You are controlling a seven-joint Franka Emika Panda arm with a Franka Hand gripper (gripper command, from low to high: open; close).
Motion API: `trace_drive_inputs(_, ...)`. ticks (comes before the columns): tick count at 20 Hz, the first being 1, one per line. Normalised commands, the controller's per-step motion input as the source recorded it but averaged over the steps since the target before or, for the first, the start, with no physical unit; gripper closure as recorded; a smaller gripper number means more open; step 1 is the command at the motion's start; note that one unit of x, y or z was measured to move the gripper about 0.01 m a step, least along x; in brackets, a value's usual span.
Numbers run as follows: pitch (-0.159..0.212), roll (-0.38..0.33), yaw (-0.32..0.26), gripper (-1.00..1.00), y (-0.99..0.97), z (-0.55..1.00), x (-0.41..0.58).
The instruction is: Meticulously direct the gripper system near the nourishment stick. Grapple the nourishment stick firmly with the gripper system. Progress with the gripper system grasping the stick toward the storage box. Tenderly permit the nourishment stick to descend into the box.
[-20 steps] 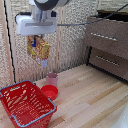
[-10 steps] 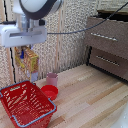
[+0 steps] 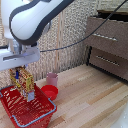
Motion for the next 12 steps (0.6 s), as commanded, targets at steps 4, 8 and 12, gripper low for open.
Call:
trace_drive_inputs(4, 0.057, -0.037, 0.000, -1.00, 0.00, 0.35, 0.034)
trace_drive_inputs(8, 0.047, -0.010, -0.024, -1.00, -0.03, 0.58, 0.055)
trace_drive_inputs(12, 0.024, 0.000, -0.020, -1.00, -0.28, 0.75, 0.139)
